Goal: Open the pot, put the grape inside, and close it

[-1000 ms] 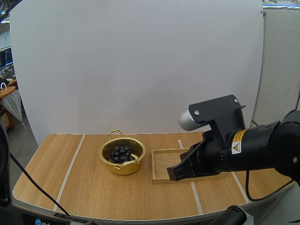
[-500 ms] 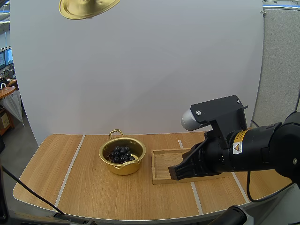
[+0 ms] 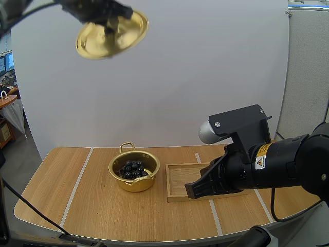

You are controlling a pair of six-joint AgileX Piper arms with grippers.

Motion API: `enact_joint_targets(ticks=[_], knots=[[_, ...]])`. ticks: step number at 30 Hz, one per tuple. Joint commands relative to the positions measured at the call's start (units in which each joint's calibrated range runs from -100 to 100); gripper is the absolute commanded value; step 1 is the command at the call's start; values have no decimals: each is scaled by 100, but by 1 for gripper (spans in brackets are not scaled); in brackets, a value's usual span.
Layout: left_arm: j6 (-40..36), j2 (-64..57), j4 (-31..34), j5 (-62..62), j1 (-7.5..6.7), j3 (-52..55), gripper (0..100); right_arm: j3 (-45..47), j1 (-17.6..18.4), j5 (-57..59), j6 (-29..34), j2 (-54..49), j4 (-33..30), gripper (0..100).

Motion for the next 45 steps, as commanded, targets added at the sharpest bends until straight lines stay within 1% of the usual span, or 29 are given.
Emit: enact_joint_targets(ticks=[1, 8, 18, 19, 23, 31, 36, 41, 45], knots=[[-40, 77, -200, 0, -11, 523, 0, 21, -19, 32, -58, -48, -30, 0], [-18, 335, -264, 0, -11, 1600, 0, 21, -19, 32, -59, -48, -41, 0], [921, 1085, -264, 0, -11, 2928, 0, 21, -19, 32, -59, -48, -51, 0], [941, 1160, -264, -26, -11, 2984, 0, 21, -19, 32, -59, -48, -51, 0], [1045, 1570, -269, -915, -11, 3086, 0, 21, -19, 32, -59, -48, -51, 0], [1273, 2160, -456, -1480, -18, 3098, 0, 21, -45, 32, -59, -48, -51, 0], [1576, 2530, -611, -1797, -18, 3239, 0, 21, -45, 32, -59, -48, -51, 0], [1683, 2808, -613, -2619, -18, 3530, 0, 21, -45, 32, -59, -48, -51, 0], [1823, 3022, -682, -2891, -18, 3592, 0, 21, -45, 91, -67, -48, -85, 0]])
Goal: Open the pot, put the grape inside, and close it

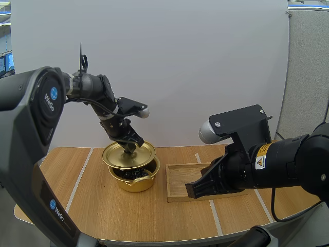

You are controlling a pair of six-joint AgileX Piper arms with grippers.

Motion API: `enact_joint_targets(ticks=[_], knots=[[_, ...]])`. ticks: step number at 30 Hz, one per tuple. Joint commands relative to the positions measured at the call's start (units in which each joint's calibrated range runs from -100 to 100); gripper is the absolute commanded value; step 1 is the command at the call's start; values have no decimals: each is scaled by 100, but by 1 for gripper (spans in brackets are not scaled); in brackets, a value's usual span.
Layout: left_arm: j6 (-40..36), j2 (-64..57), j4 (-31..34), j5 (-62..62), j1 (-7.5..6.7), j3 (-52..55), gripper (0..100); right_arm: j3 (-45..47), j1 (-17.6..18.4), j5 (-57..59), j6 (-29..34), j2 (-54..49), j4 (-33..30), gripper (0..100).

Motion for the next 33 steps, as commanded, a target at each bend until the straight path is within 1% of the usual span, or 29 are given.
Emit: enact_joint_targets(ticks=[1, 3, 6, 17, 33], knots=[[244, 286, -331, -587, -18, 70, 0, 21, -21, 75, -67, -48, -74, 0], [315, 384, -425, -620, -18, 70, 0, 21, -21, 75, -67, -48, -74, 0], [329, 539, -425, -803, -18, 70, 0, 21, -21, 75, -67, -48, -74, 0], [385, 783, -422, -801, -18, 312, 0, 21, -21, 91, -67, -48, -74, 0], [395, 783, -363, 388, -18, 322, 0, 21, -21, 91, -67, -48, -74, 0]])
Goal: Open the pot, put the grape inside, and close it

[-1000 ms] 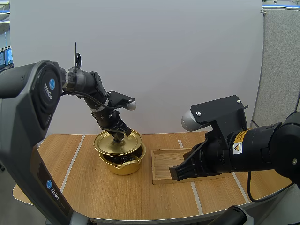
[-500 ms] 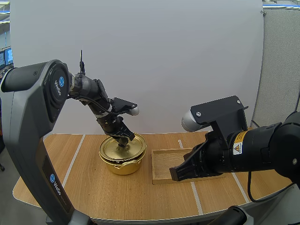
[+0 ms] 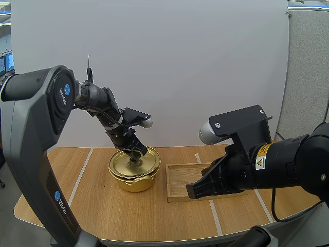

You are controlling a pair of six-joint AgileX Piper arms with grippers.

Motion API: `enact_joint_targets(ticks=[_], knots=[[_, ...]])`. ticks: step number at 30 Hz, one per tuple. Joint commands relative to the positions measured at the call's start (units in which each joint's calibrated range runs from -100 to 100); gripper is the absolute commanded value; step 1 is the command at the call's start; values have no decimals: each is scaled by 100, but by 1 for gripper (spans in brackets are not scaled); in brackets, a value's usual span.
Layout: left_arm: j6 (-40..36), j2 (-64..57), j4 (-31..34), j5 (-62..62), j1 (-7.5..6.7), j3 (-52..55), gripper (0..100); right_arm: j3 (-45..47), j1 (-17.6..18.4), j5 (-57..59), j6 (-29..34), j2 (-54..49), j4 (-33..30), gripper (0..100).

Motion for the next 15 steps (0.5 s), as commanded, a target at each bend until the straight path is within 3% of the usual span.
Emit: enact_joint_targets(ticks=[1, 12, 15], knots=[[-32, 142, 79, 755, -13, 136, 0, 21, -21, 38, -67, -48, -40, 0], [-32, 142, 29, 868, -13, 136, 0, 21, -21, 38, -67, -48, -40, 0], [-13, 142, -68, 886, -13, 136, 15, 21, -21, 38, -67, -48, -40, 0]])
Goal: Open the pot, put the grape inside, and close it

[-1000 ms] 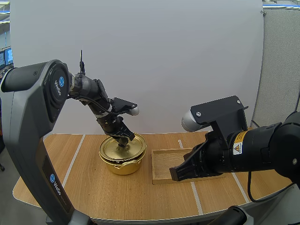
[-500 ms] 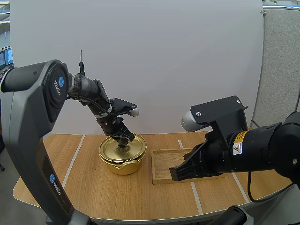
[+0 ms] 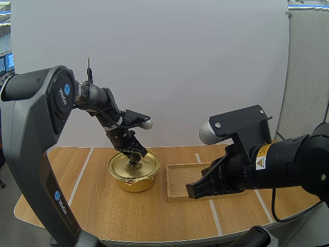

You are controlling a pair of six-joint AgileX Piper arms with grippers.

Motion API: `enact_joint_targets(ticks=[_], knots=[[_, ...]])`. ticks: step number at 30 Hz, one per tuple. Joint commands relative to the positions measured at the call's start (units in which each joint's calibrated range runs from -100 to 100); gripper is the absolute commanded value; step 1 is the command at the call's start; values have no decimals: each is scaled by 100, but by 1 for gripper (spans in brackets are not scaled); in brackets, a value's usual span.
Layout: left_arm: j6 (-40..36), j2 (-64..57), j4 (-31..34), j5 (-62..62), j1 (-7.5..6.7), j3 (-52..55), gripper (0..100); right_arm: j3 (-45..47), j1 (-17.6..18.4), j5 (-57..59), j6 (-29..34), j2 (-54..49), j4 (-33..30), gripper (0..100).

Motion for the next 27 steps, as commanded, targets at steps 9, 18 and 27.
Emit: enact_joint_targets(ticks=[9, 18, 27], knots=[[21, -366, -193, 734, -13, 49, 100, 21, -21, 38, -67, -48, -40, 0], [-70, -2034, -193, 1451, -13, -139, 100, 21, -21, 38, -67, -48, -40, 0], [-431, -4586, -140, 2175, -13, -139, 100, 21, -189, -1, -67, -139, -76, 0]])
